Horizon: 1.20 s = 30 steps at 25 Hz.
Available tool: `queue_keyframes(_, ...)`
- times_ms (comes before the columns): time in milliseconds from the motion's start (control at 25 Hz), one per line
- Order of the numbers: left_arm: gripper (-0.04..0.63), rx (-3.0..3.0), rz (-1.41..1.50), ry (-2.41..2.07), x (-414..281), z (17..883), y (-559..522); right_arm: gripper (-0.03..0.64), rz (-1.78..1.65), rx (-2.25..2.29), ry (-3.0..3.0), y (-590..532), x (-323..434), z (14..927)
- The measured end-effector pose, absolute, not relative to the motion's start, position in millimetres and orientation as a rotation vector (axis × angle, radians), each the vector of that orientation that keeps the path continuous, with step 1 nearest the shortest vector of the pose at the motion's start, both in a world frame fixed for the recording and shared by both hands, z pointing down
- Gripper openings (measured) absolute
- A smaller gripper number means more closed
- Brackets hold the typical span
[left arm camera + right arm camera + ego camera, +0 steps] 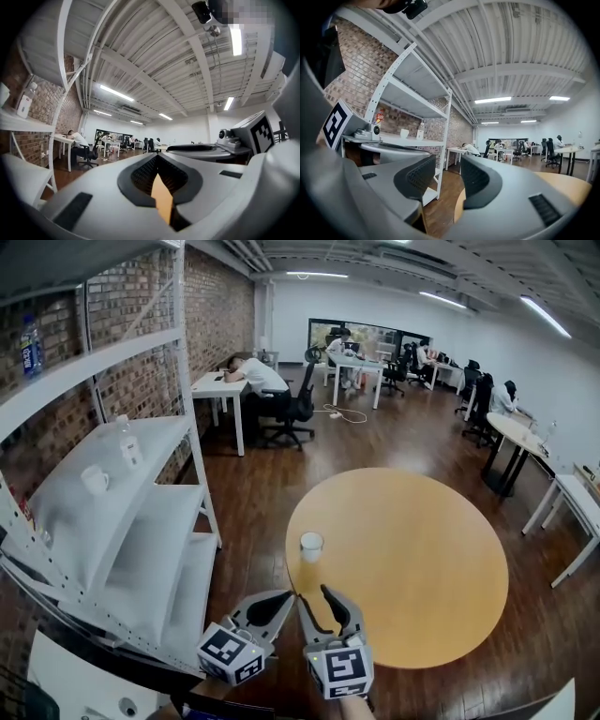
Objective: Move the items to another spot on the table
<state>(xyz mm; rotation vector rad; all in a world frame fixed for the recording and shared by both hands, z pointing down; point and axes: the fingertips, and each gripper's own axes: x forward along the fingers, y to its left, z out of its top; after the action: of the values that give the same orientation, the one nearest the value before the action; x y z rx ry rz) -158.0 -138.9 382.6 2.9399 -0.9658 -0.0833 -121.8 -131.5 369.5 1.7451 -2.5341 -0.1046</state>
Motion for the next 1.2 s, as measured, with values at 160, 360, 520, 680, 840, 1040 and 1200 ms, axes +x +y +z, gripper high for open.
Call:
queue_keyframes(160,0.005,2.916,-0.067,-0.974,-169,394,-151,0.181,-0.081,1.761,-2.529,-148,-133,376)
queue_keyframes(360,0.004,2.868,-0.105,-0.999,-174,403,-171,0.220,-0.061,1.754,-2.503,-171,-132,392)
queue_keyframes(520,0.005,2.837,-0.092,-1.039,-169,413,-193,0.273,-0.021,1.763,-2.490,-194,-120,404)
queue_keyframes(680,0.005,2.823,-0.080,-1.047,-167,430,-217,0.273,0.027,1.787,-2.491,-223,-112,431)
queue_keyframes(840,0.005,2.812,-0.042,-1.060,-156,443,-240,0.304,0.115,1.792,-2.489,-252,-100,451)
queue_keyframes(1040,0.006,2.782,0.000,-1.123,-141,465,-279,0.341,0.151,1.805,-2.470,-292,-83,476)
queue_keyframes(1200,0.006,2.778,0.023,-1.141,-126,479,-301,0.359,0.178,1.791,-2.440,-319,-63,506)
